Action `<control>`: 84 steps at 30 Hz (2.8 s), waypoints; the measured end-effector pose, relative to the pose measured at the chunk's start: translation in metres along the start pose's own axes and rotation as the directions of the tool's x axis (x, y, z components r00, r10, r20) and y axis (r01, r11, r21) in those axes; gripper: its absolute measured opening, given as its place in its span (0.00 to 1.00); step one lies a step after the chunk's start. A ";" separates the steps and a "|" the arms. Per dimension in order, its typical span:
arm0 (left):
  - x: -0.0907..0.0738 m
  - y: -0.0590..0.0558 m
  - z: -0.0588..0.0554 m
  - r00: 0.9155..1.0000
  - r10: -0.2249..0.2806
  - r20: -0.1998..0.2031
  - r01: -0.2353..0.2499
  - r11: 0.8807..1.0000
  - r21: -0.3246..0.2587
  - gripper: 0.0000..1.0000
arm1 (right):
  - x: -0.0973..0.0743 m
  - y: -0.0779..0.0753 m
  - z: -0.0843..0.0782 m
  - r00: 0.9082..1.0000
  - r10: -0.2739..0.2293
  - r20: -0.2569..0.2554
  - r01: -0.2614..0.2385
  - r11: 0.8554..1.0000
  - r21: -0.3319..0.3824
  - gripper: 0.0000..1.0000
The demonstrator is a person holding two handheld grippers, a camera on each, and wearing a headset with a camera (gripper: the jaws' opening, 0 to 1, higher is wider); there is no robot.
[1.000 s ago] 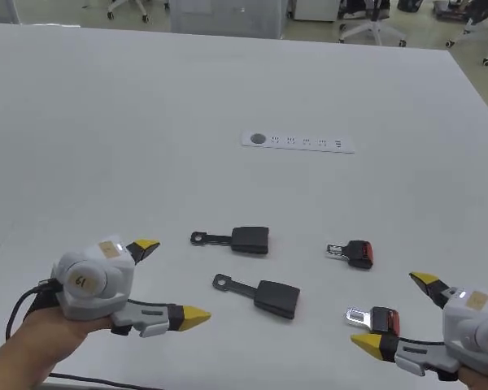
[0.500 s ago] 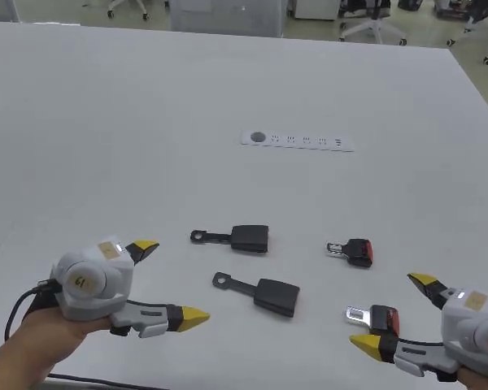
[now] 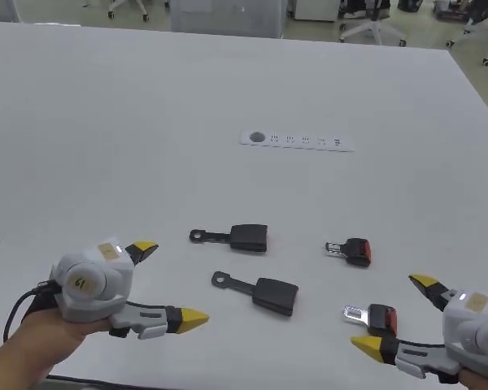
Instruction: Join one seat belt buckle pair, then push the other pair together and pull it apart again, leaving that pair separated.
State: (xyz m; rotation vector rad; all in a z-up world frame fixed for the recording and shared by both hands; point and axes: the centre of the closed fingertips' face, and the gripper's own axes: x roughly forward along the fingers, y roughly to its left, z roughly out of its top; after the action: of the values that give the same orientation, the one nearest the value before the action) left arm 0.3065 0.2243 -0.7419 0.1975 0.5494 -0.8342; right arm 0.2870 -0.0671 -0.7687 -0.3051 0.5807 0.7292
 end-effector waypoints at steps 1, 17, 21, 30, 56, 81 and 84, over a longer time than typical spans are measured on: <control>0.000 0.000 0.000 1.000 0.000 -0.001 0.000 1.000 0.000 0.95 | 0.000 0.000 -0.001 1.000 -0.001 0.000 0.001 1.000 0.001 0.92; -0.004 -0.005 -0.006 1.000 0.006 -0.007 -0.006 1.000 -0.008 0.95 | 0.000 0.004 -0.006 1.000 0.008 -0.001 -0.008 1.000 0.009 0.92; -0.004 -0.007 -0.006 1.000 0.006 -0.011 -0.006 1.000 -0.008 0.95 | 0.000 0.006 -0.008 1.000 0.011 0.000 -0.011 1.000 0.011 0.92; -0.003 -0.009 -0.007 1.000 0.001 -0.019 -0.001 1.000 -0.004 0.95 | 0.000 0.006 -0.012 1.000 0.014 -0.003 -0.014 1.000 0.016 0.93; 0.024 -0.026 -0.003 0.996 -0.057 -0.072 0.062 0.996 0.070 0.93 | -0.006 -0.004 -0.028 0.997 0.062 -0.037 -0.062 0.998 -0.002 0.92; 0.070 -0.040 -0.001 0.967 -0.165 -0.194 0.208 0.950 0.233 0.91 | 0.008 -0.018 -0.044 0.982 0.161 -0.099 -0.163 0.987 -0.016 0.86; 0.078 -0.042 -0.004 0.959 -0.179 -0.218 0.232 0.940 0.251 0.91 | 0.010 -0.019 -0.045 0.980 0.171 -0.105 -0.174 0.985 -0.019 0.85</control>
State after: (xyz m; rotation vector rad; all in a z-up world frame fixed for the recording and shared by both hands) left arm 0.3157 0.1476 -0.7846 0.4852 0.6419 -1.1042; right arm 0.2886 -0.0964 -0.8096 -0.3229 0.7016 0.8930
